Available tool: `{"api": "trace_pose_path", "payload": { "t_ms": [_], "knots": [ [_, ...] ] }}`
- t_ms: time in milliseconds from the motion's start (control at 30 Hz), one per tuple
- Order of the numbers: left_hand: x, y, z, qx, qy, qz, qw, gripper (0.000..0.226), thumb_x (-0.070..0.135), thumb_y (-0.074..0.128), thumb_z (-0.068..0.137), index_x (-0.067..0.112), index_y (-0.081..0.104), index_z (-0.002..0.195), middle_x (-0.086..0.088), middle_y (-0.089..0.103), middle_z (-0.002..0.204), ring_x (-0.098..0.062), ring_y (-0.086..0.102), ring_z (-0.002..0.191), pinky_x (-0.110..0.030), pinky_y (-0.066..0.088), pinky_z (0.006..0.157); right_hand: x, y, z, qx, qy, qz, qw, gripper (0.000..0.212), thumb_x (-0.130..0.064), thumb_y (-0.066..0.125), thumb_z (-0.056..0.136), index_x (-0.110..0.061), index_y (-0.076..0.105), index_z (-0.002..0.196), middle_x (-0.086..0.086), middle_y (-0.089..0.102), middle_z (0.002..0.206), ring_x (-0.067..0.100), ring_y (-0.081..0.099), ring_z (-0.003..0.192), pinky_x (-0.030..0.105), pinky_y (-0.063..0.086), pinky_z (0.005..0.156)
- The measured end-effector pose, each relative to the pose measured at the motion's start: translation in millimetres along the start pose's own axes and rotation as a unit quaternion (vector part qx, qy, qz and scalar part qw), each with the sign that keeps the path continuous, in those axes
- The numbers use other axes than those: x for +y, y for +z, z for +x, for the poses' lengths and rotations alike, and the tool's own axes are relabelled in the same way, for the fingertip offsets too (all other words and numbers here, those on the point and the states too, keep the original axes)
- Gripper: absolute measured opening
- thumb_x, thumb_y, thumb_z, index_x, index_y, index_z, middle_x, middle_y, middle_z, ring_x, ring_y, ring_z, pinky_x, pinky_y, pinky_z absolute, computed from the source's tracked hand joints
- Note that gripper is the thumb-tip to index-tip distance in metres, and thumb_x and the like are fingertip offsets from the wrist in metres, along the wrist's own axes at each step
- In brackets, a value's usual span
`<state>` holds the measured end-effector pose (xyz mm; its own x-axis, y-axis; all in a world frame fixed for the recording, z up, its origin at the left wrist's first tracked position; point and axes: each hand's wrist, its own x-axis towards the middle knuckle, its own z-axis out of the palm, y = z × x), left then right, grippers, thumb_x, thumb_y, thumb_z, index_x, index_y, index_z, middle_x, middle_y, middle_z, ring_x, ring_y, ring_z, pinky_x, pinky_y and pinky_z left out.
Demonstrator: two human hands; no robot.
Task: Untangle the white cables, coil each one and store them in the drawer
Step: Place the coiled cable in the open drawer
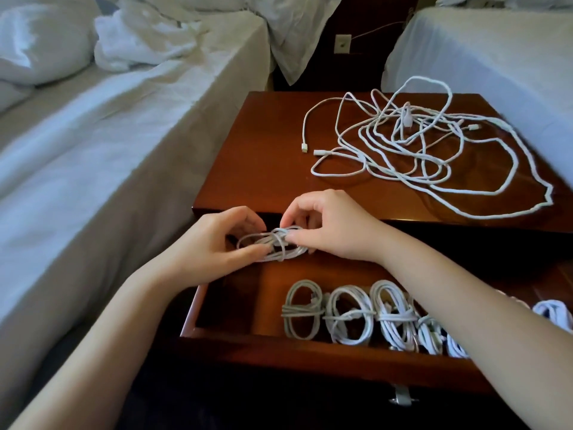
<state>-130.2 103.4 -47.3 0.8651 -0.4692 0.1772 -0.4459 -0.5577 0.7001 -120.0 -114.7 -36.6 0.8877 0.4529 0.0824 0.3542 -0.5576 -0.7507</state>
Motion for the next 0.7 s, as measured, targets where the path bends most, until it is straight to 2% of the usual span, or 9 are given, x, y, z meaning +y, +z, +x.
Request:
{"api": "trace_pose_path", "payload": {
  "t_ms": [133, 233, 300, 400, 467, 567, 633, 700],
  "knots": [
    [-4, -2, -7, 0.041, -0.002, 0.034, 0.999, 0.024, 0.037, 0.060, 0.082, 0.018, 0.066, 0.093, 0.012, 0.066, 0.078, 0.003, 0.060, 0.075, -0.009, 0.042, 0.063, 1, 11, -1, -0.057, -0.007, -0.029, 0.998, 0.012, -0.014, 0.071, 0.082, -0.025, 0.071, 0.088, -0.008, 0.064, 0.077, 0.007, 0.058, 0.066, 0.015, 0.045, 0.059],
    [-9, -2, -10, 0.065, -0.007, 0.101, 0.993, 0.019, 0.032, 0.064, 0.085, 0.014, 0.068, 0.088, 0.015, 0.057, 0.069, 0.001, 0.055, 0.066, -0.008, 0.039, 0.058, 1, 16, 1, -0.103, -0.006, -0.031, 0.994, 0.013, -0.014, 0.070, 0.083, -0.026, 0.071, 0.088, -0.006, 0.065, 0.081, 0.006, 0.056, 0.066, 0.019, 0.047, 0.062],
    [-14, -2, -11, 0.051, -0.022, 0.132, 0.990, 0.009, 0.021, 0.067, 0.087, 0.012, 0.068, 0.090, 0.015, 0.055, 0.071, 0.005, 0.053, 0.064, -0.008, 0.037, 0.059, -1, 20, 6, -0.148, -0.007, -0.041, 0.988, 0.013, -0.014, 0.069, 0.084, -0.026, 0.070, 0.090, -0.001, 0.066, 0.083, 0.004, 0.055, 0.064, 0.019, 0.046, 0.062],
    [-20, -2, -11, 0.031, -0.022, 0.167, 0.985, 0.013, 0.025, 0.064, 0.088, 0.013, 0.068, 0.093, 0.013, 0.055, 0.079, 0.002, 0.051, 0.066, -0.007, 0.035, 0.063, -5, 27, 17, -0.214, -0.020, -0.088, 0.973, 0.015, -0.013, 0.067, 0.084, -0.025, 0.070, 0.092, -0.001, 0.065, 0.086, 0.009, 0.055, 0.066, 0.024, 0.047, 0.063],
    [-22, 0, -10, 0.035, -0.022, 0.172, 0.984, 0.009, 0.016, 0.062, 0.089, 0.011, 0.068, 0.094, 0.010, 0.055, 0.082, -0.002, 0.049, 0.068, -0.008, 0.035, 0.065, -7, 33, 24, -0.258, -0.022, -0.115, 0.959, 0.017, -0.014, 0.066, 0.084, -0.027, 0.071, 0.094, -0.004, 0.064, 0.089, 0.009, 0.056, 0.070, 0.025, 0.048, 0.064],
    [-23, 0, -8, 0.061, -0.034, 0.174, 0.982, 0.014, 0.003, 0.056, 0.089, 0.008, 0.069, 0.094, 0.006, 0.057, 0.087, -0.011, 0.050, 0.077, -0.009, 0.033, 0.066, -8, 41, 35, -0.305, -0.025, -0.148, 0.941, 0.020, -0.015, 0.066, 0.086, -0.030, 0.072, 0.099, -0.009, 0.063, 0.096, 0.001, 0.055, 0.073, 0.017, 0.046, 0.064],
    [-24, -1, -6, 0.074, -0.039, 0.175, 0.981, 0.019, -0.001, 0.052, 0.089, 0.007, 0.069, 0.093, 0.005, 0.058, 0.088, -0.011, 0.051, 0.081, -0.008, 0.032, 0.067, -9, 43, 42, -0.324, -0.031, -0.154, 0.933, 0.019, -0.016, 0.067, 0.087, -0.029, 0.073, 0.099, -0.016, 0.061, 0.094, -0.008, 0.053, 0.074, 0.009, 0.042, 0.064],
    [-25, 0, -6, 0.077, -0.046, 0.177, 0.980, 0.020, -0.001, 0.051, 0.089, 0.007, 0.069, 0.092, 0.003, 0.060, 0.090, -0.011, 0.052, 0.082, -0.014, 0.031, 0.067, -8, 43, 47, -0.338, -0.034, -0.164, 0.926, 0.017, -0.018, 0.068, 0.088, -0.027, 0.074, 0.100, -0.019, 0.060, 0.092, -0.011, 0.052, 0.076, 0.007, 0.041, 0.066]
  ]
}}
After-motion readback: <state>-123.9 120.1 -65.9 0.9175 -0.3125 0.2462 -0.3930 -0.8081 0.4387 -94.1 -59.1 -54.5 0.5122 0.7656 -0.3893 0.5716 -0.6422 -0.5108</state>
